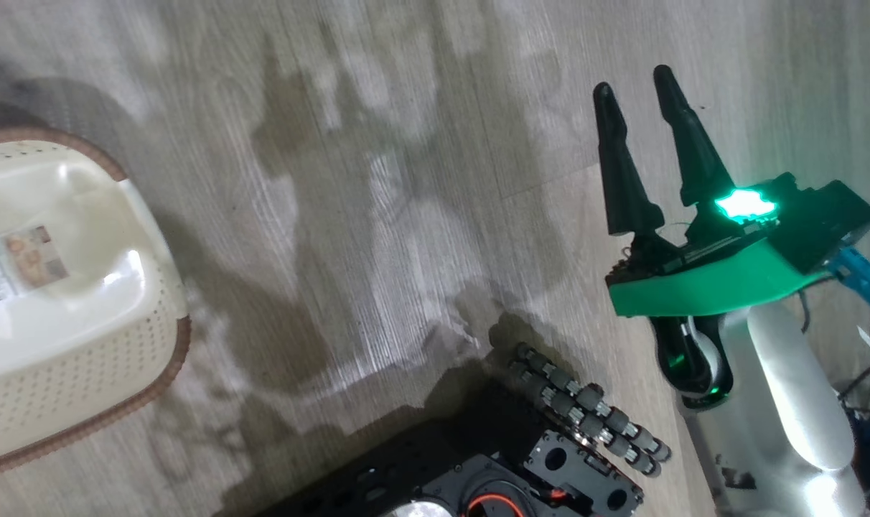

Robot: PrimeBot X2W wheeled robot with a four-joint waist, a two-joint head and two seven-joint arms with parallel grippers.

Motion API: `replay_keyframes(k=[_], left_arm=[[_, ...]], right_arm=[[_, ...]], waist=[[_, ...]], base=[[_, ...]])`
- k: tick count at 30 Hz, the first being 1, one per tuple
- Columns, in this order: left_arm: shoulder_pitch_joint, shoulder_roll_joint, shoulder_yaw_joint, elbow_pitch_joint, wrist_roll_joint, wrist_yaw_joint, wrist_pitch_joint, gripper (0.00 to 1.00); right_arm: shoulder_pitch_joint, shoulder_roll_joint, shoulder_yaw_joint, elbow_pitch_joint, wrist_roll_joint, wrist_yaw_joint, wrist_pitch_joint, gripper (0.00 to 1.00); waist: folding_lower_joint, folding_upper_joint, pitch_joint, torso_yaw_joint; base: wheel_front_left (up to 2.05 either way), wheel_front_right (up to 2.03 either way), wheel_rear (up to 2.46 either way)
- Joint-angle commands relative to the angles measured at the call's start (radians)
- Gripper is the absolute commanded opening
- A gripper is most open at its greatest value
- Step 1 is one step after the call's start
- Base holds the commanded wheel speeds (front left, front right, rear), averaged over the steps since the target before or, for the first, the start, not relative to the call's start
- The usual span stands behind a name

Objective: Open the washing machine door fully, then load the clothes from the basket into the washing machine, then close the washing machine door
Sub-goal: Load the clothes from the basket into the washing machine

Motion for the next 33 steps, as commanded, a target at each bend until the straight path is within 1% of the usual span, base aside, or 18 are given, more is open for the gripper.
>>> replay_keyframes(k=[1,4,9,10,12,17,21,25,26,27,28,31,33], left_arm=[[0.011,0.004,-0.004,-0.029,-0.011,-0.006,-0.007,1.0],[0.057,-0.019,0.029,-0.039,-0.059,-0.008,-0.011,1.0],[0.179,-0.051,0.045,-0.096,-0.093,-0.009,-0.013,1.0],[0.21,-0.057,0.051,-0.112,-0.098,0.001,-0.013,1.0],[0.282,-0.072,0.039,-0.139,-0.093,-0.001,-0.013,1.0],[0.438,-0.102,0.067,-0.241,-0.116,0.014,-0.013,1.0],[0.584,-0.125,0.084,-0.319,-0.13,0.019,-0.013,1.0],[0.729,-0.142,0.115,-0.437,-0.14,0.045,-0.013,1.0],[0.729,-0.142,0.115,-0.437,-0.14,0.045,-0.013,1.0],[0.814,-0.146,0.137,-0.51,-0.144,0.061,-0.013,1.0],[0.814,-0.146,0.137,-0.51,-0.144,0.061,-0.013,1.0],[0.958,-0.148,0.157,-0.629,-0.141,0.073,-0.013,1.0],[1.054,-0.148,0.176,-0.71,-0.137,0.089,-0.013,1.0]], right_arm=[[0.02,-0.005,0.003,-0.023,-0.015,0.0,-0.006,1.0],[0.021,-0.005,-0.018,-0.022,-0.03,0.0,-0.006,1.0],[0.021,-0.005,-0.062,-0.019,-0.063,0.0,-0.006,1.0],[0.023,-0.005,-0.07,-0.018,-0.071,0.0,-0.006,1.0],[0.029,-0.005,-0.085,-0.016,-0.086,0.0,-0.006,1.0],[0.056,-0.005,-0.113,-0.007,-0.122,0.0,-0.006,1.0],[0.082,-0.005,-0.129,0.001,-0.149,0.0,-0.006,1.0],[0.103,-0.005,-0.154,-0.006,-0.169,0.0,-0.006,1.0],[0.103,-0.005,-0.154,-0.006,-0.169,0.0,-0.006,1.0],[0.113,-0.005,-0.162,-0.01,-0.179,0.0,-0.006,1.0],[0.113,-0.005,-0.162,-0.01,-0.179,0.0,-0.006,1.0],[0.125,-0.005,-0.164,-0.013,-0.193,0.0,-0.006,1.0],[0.133,-0.005,-0.169,-0.014,-0.198,0.0,-0.006,1.0]], waist=[[0.0,0.0,-0.017,0.016],[0.0,0.0,-0.044,0.041],[0.0,0.0,-0.102,0.101],[0.0,0.0,-0.116,0.115],[0.0,0.0,-0.146,0.141],[0.0,0.0,-0.219,0.201],[0.0,0.0,-0.283,0.236],[0.0,0.0,-0.329,0.269],[0.0,0.0,-0.329,0.269],[0.0,0.0,-0.345,0.281],[0.0,0.0,-0.345,0.281],[0.0,0.0,-0.367,0.291],[0.0,0.0,-0.379,0.297]], base=[[0.0,0.0,0.0],[0.0,0.0,0.0],[0.0,0.0,0.0],[0.0,0.0,0.0],[0.0,0.0,0.0],[0.0,0.0,0.0],[0.0,0.0,0.0],[0.0,0.0,0.0],[0.0,0.0,0.0],[0.0,0.0,0.0],[0.0,0.0,0.0],[0.0,0.0,0.0],[0.0,0.0,0.0]])
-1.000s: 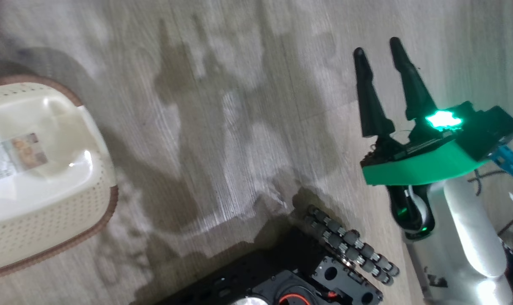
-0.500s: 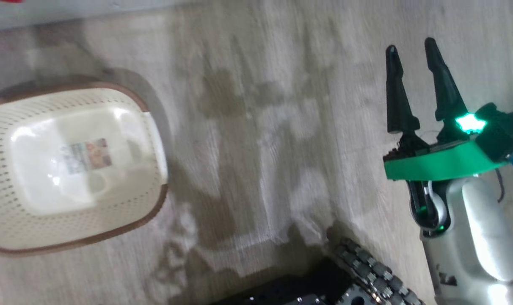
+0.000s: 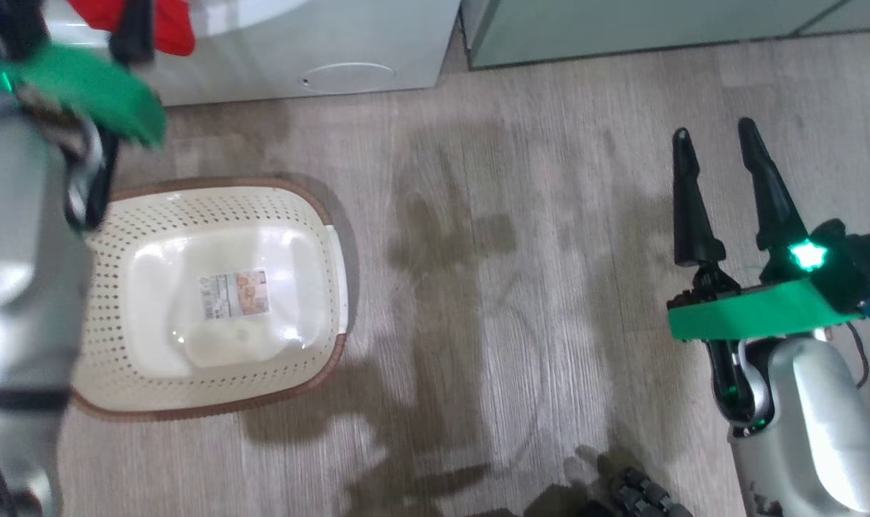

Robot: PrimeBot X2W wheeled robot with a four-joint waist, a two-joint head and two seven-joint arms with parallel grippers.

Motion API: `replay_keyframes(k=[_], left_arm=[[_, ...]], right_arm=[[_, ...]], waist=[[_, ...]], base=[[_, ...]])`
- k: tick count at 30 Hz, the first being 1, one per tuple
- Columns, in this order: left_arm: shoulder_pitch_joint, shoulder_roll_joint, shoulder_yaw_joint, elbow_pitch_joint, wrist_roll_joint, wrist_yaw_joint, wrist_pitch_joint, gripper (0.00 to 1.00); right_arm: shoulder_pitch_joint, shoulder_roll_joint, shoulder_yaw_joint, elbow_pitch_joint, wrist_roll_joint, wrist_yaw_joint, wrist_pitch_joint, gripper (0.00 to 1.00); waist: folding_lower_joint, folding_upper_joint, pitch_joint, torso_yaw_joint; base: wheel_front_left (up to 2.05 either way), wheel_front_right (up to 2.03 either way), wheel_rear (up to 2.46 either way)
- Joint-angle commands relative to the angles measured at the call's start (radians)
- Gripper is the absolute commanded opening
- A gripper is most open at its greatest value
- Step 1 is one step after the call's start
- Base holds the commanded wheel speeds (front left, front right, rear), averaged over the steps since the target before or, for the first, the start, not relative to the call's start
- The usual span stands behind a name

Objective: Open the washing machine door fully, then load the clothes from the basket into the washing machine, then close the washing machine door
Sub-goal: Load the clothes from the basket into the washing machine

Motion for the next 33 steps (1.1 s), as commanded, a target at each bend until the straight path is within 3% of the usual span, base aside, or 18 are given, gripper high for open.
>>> replay_keyframes(k=[1,12,18,33], left_arm=[[0.001,0.035,0.043,-0.046,0.006,0.012,-0.005,1.0],[0.425,-0.045,0.149,-0.384,0.028,0.126,-0.005,1.0],[0.543,-0.114,0.201,-0.482,0.064,0.152,-0.005,1.0],[0.581,-0.201,0.256,-0.505,0.156,0.092,-0.005,1.0]], right_arm=[[0.021,-0.004,0.015,-0.034,-0.01,0.0,-0.006,1.0],[0.05,-0.004,0.009,-0.046,-0.011,0.0,-0.006,1.0],[0.054,-0.004,0.011,-0.045,-0.006,0.0,-0.006,1.0],[0.056,-0.004,0.026,-0.037,-0.012,0.0,-0.006,1.0]], waist=[[0.0001,-0.0002,-0.013,0.012],[0.0001,-0.0002,-0.02,0.025],[0.0001,-0.0002,-0.015,0.026],[0.0001,-0.0002,-0.028,0.02]], base=[[0.0,0.0,0.0],[0.0,0.0,0.0],[0.0,0.0,0.0],[0.0,0.0,0.0]])
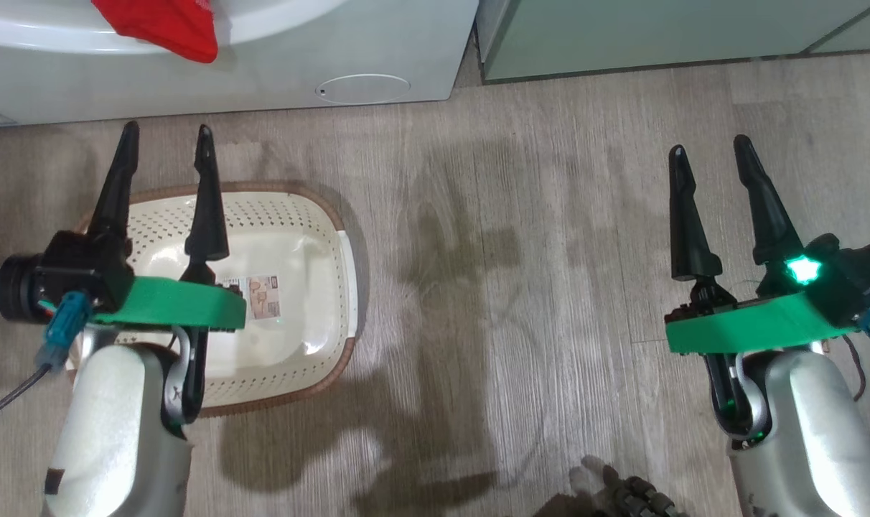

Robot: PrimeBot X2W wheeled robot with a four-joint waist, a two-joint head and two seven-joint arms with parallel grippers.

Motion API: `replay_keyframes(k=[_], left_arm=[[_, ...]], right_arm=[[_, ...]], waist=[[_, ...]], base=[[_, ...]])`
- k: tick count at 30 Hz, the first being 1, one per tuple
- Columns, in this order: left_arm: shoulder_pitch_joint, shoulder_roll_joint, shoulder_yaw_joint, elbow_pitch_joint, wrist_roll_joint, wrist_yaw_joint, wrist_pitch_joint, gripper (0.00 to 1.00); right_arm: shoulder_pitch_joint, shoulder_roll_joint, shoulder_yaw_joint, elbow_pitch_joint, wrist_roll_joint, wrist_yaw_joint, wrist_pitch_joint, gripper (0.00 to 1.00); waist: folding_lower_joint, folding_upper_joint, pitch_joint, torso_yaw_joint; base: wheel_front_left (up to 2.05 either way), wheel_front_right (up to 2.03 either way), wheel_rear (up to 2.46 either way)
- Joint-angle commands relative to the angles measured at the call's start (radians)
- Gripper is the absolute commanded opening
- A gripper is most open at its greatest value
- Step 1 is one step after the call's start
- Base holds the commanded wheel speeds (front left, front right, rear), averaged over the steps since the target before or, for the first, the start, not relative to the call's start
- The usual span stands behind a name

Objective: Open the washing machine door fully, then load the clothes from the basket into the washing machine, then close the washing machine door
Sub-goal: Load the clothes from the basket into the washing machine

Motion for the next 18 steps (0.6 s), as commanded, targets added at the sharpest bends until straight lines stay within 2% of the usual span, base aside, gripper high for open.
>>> replay_keyframes(k=[1,18], left_arm=[[0.005,0.002,0.043,-0.027,0.014,-0.009,-0.005,1.0],[-0.003,-0.032,0.078,0.019,0.059,-0.048,-0.005,1.0]], right_arm=[[0.022,-0.004,0.023,-0.026,-0.006,0.0,-0.006,1.0],[0.024,-0.004,0.024,-0.031,-0.001,0.0,-0.006,1.0]], waist=[[0.0001,-0.0001,-0.002,-0.002],[0.0001,-0.0001,0.011,-0.005]], base=[[0.0,0.0,0.0],[0.0,0.0,0.0]])
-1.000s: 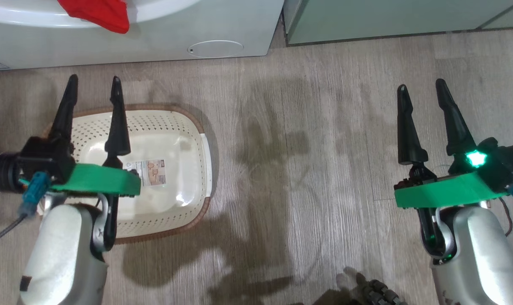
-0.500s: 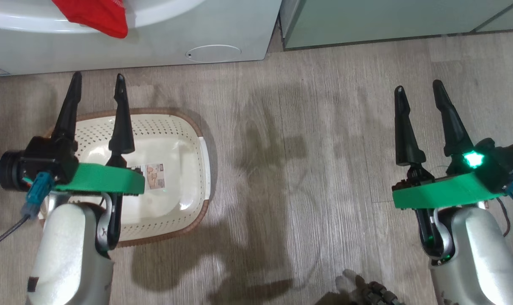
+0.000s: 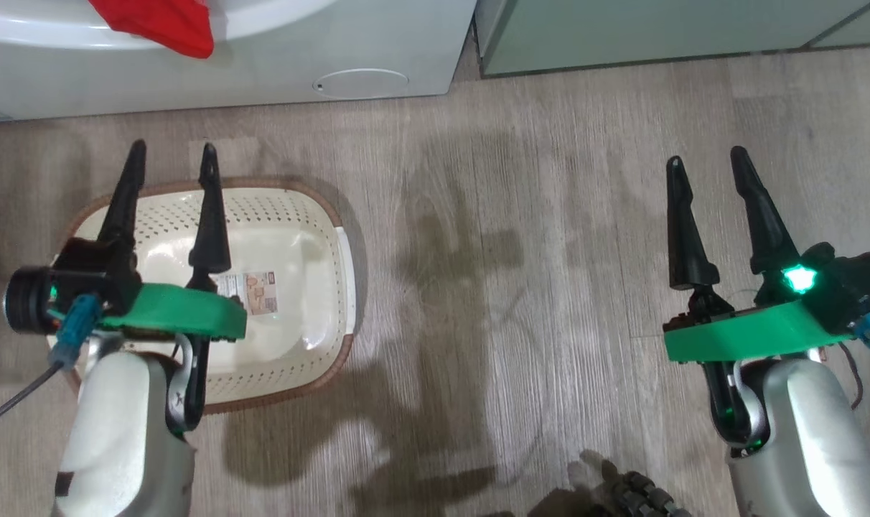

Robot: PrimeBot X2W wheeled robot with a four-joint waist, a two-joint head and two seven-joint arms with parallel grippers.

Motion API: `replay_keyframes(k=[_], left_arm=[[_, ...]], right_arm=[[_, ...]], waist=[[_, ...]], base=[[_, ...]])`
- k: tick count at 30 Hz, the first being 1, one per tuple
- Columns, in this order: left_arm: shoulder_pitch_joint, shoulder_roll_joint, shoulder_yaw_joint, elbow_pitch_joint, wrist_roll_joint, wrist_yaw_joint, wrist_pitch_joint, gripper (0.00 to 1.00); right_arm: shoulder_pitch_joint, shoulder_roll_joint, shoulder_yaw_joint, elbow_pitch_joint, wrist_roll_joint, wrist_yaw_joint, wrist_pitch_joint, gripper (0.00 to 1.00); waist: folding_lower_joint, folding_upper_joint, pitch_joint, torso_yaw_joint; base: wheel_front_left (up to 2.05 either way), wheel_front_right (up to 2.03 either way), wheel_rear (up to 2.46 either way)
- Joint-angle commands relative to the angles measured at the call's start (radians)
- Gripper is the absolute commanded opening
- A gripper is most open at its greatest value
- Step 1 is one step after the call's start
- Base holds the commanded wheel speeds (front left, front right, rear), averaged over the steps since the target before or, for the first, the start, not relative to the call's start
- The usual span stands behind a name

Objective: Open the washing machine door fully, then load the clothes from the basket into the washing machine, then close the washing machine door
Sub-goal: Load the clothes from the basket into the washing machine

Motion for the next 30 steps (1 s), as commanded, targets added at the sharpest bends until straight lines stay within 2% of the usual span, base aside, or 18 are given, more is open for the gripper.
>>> replay_keyframes(k=[1,10,16,23,30], left_arm=[[-0.015,0.008,0.032,-0.014,0.013,-0.001,-0.005,1.0],[-0.142,0.033,0.054,0.173,0.003,0.019,0.022,1.0],[-0.282,0.069,0.077,0.274,0.013,0.059,0.055,1.0],[-0.43,0.099,0.101,0.371,-0.001,0.078,0.063,1.0],[-0.511,0.139,0.119,0.459,-0.008,0.09,0.059,1.0]], right_arm=[[0.004,-0.004,0.025,-0.034,0.0,0.0,-0.006,1.0],[-0.022,-0.004,0.058,-0.033,0.027,0.0,-0.006,1.0],[-0.038,-0.004,0.077,-0.03,0.045,0.0,-0.006,1.0],[-0.055,-0.004,0.097,-0.021,0.065,0.0,-0.006,1.0],[-0.056,-0.004,0.142,-0.026,0.091,0.0,-0.006,1.0]], waist=[[0.0001,0.0,0.008,-0.004],[0.0001,0.0,0.094,-0.06],[0.0001,0.0,0.138,-0.096],[0.0001,0.0,0.156,-0.138],[0.0001,0.0,0.163,-0.182]], base=[[0.0,0.0,0.0],[0.0,0.0,0.0],[0.0,0.0,0.0],[0.0,0.0,0.0],[0.0,0.0,0.0]])
